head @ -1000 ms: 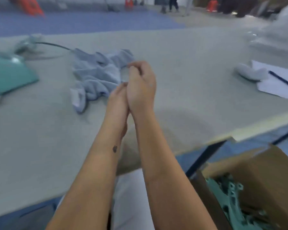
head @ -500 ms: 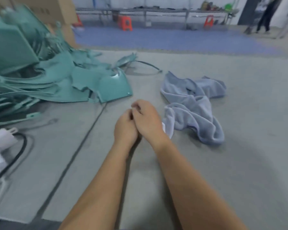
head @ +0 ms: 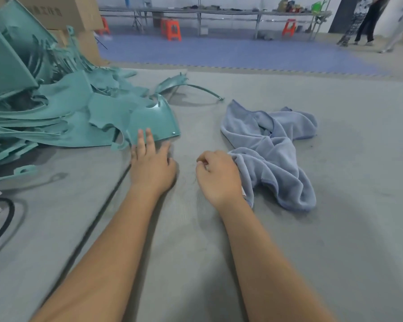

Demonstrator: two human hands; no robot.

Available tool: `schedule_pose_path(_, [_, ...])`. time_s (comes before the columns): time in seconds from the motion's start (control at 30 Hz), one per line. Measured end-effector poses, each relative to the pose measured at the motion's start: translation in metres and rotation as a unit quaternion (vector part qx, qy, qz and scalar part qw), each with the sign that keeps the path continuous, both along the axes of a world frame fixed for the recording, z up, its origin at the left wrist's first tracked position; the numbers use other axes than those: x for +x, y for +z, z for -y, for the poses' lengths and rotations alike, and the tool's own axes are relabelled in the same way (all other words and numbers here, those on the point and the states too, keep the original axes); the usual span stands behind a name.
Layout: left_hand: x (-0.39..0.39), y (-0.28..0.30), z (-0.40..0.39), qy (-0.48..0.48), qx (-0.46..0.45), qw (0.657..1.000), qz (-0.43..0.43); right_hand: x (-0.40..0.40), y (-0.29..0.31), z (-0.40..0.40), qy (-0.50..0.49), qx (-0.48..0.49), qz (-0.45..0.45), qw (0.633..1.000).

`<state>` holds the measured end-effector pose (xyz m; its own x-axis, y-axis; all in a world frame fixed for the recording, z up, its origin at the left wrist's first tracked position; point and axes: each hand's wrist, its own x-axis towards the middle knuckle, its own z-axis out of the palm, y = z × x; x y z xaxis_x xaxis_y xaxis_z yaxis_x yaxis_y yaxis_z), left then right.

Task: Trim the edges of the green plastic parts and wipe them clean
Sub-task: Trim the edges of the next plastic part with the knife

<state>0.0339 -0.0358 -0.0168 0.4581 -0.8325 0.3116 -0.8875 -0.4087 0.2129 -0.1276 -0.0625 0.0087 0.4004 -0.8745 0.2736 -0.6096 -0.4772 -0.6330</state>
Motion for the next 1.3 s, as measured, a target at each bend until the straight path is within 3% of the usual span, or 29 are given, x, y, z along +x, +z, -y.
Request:
schedule_pose_path(0.2, [0.016,0.007,0.015,0.040,-0.018,0.998,-0.053,-0.005,-0.003,0.003,-0.054,-0.115,-0.071,0.989])
schedule_pose_path(0.37, [0.023,0.006,0.013,0.072,0.015,0.987,-0.144,-0.011,-0.002,0.003,-0.130,-0.169,-0.020,0.977])
schedule_pose_path(0.5, [0.021,0.009,0.011,0.083,-0.004,0.988,-0.132,-0.017,-0.003,0.007,-0.230,-0.144,-0.067,0.960])
schedule_pose_path(0.67, [0.019,0.009,0.009,0.087,-0.054,0.990,-0.099,-0.032,-0.002,0.022,-0.286,-0.021,-0.080,0.955])
schedule_pose_path(0.83, [0.021,0.006,0.009,0.071,-0.054,0.994,-0.070,-0.042,0.003,0.039,-0.265,-0.030,-0.166,0.949])
schedule_pose_path(0.97, [0.015,0.012,0.011,0.076,-0.129,0.984,-0.095,-0.054,0.017,0.060,-0.226,0.000,-0.115,0.967])
schedule_pose_path(1.03, [0.010,0.019,0.009,0.058,-0.220,0.962,-0.149,-0.063,0.026,0.071,-0.221,0.062,-0.018,0.973])
schedule_pose_path(1.13, [-0.004,0.032,0.010,0.002,-0.349,0.893,-0.286,-0.076,0.039,0.082,-0.219,0.134,0.110,0.960])
schedule_pose_path(1.23, [-0.020,0.041,0.017,-0.039,-0.386,0.836,-0.388,-0.088,0.052,0.090,-0.275,0.060,0.142,0.949])
schedule_pose_path(1.3, [-0.031,0.044,0.022,-0.040,-0.388,0.767,-0.509,-0.097,0.057,0.097,-0.350,-0.013,0.214,0.912])
